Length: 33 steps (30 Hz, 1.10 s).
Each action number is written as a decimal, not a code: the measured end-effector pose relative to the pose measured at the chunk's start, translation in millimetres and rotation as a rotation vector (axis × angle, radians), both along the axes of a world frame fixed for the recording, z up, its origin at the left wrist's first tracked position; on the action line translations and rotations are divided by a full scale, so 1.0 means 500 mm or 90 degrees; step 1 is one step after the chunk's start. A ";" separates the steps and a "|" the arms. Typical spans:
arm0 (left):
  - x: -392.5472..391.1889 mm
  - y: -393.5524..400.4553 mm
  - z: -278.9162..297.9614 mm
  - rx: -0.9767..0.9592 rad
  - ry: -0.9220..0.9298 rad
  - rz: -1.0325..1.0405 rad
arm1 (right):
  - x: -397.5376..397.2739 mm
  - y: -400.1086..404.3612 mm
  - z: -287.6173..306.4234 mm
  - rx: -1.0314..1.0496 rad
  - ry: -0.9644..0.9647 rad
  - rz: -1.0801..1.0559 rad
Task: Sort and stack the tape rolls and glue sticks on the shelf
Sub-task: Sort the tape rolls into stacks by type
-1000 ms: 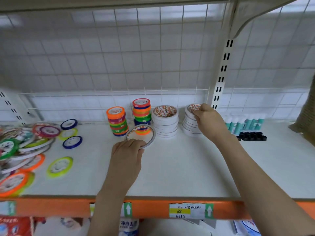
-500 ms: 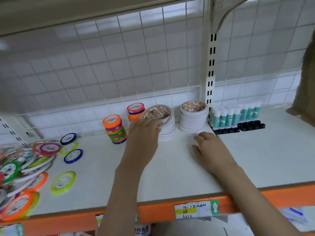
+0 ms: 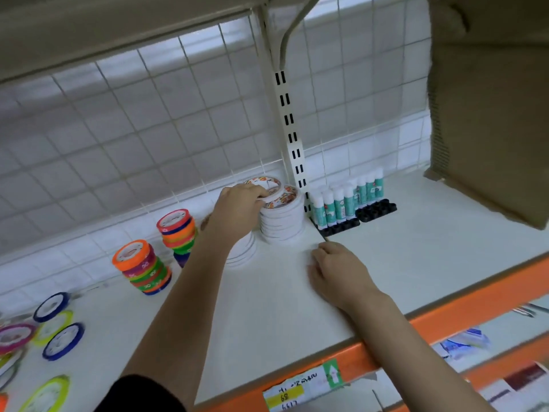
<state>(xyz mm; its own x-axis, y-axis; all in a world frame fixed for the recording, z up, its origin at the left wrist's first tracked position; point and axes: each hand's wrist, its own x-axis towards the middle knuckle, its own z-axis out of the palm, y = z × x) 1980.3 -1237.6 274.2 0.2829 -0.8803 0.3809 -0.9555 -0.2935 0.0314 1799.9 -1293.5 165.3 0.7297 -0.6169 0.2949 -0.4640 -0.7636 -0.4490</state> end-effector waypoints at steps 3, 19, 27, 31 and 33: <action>-0.010 -0.020 -0.008 -0.004 0.021 -0.034 | 0.003 -0.003 -0.006 0.006 -0.014 0.010; -0.029 -0.022 -0.039 0.034 0.098 -0.027 | 0.001 -0.005 -0.004 0.020 0.006 -0.008; -0.076 0.114 -0.113 -0.091 0.051 0.028 | 0.001 0.007 -0.001 0.015 -0.005 -0.008; -0.095 0.203 -0.166 -0.080 0.133 0.124 | 0.011 0.032 0.012 0.002 0.005 0.009; -0.088 0.249 -0.191 -0.058 0.156 0.166 | 0.022 0.055 0.020 -0.010 0.015 0.029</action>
